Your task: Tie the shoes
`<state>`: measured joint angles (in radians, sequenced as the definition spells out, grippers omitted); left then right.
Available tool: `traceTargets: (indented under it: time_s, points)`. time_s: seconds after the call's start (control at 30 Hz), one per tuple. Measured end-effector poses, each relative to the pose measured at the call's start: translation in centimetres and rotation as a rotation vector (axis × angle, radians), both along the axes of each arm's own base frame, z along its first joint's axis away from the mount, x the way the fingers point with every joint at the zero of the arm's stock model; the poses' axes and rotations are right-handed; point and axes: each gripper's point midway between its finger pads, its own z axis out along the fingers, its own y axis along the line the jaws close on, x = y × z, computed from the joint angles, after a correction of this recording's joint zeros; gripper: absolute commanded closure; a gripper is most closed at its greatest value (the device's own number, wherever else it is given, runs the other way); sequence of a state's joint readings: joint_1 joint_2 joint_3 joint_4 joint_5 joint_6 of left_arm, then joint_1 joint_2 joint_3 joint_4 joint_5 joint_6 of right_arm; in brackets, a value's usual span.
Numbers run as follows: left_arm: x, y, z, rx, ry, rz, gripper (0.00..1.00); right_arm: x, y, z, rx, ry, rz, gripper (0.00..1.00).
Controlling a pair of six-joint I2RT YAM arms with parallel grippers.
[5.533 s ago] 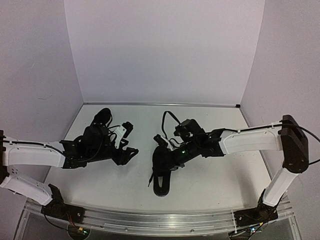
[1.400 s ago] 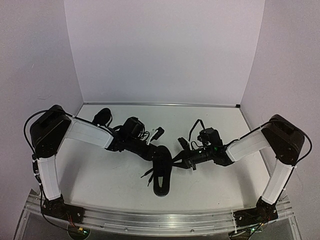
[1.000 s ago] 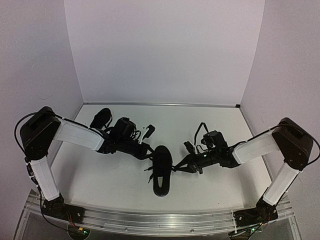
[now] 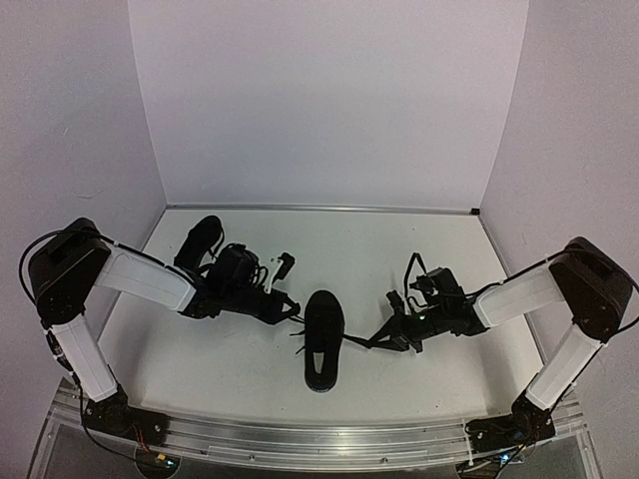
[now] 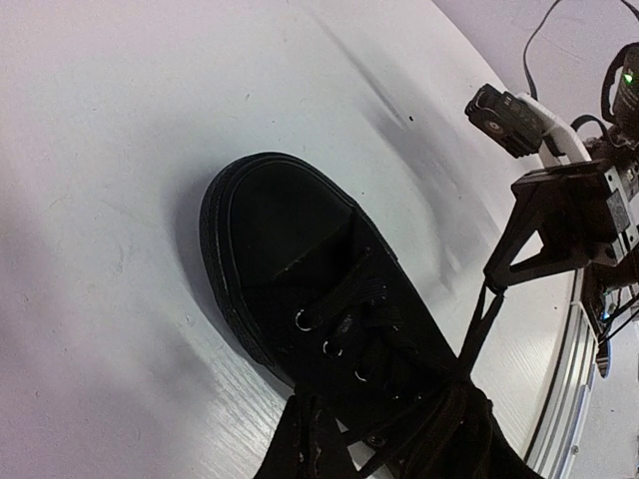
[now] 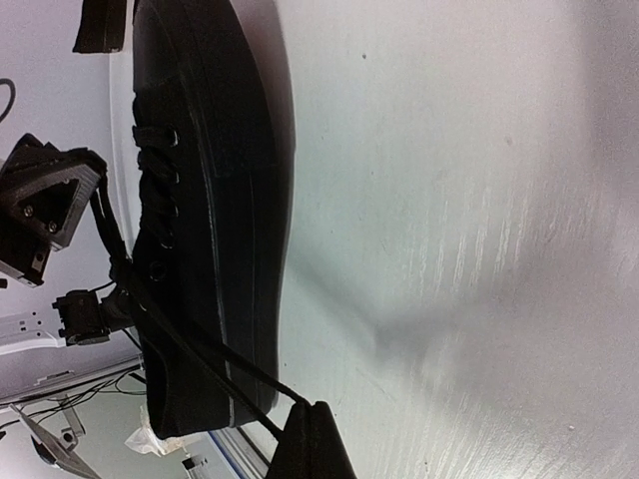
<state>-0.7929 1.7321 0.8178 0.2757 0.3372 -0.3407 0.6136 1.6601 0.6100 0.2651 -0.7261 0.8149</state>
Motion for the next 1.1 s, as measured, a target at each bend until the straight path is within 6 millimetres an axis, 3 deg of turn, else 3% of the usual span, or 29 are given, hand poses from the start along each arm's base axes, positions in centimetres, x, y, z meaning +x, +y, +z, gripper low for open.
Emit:
traceTargets:
  time_s: [0.27,0.47,0.8,1.1]
  points:
    - [-0.6,-0.4,0.7,-0.038,0.005,-0.036,0.95,2.5,1.0,2.0,0.008,-0.061,0.023,1.0]
    - [-1.0,-0.6,0.9,-0.055,0.025,-0.052,0.62,2.8,1.6,2.4,0.016,-0.073,0.062,1.0]
    - [0.3,-0.2,1.4,-0.076,0.035,-0.018,0.34,2.4,1.5,2.3,0.011,-0.055,0.079,1.0]
    - [1.2,-0.6,1.5,-0.118,0.068,-0.009,0.33,2.2,1.3,1.9,-0.004,-0.043,0.074,1.0]
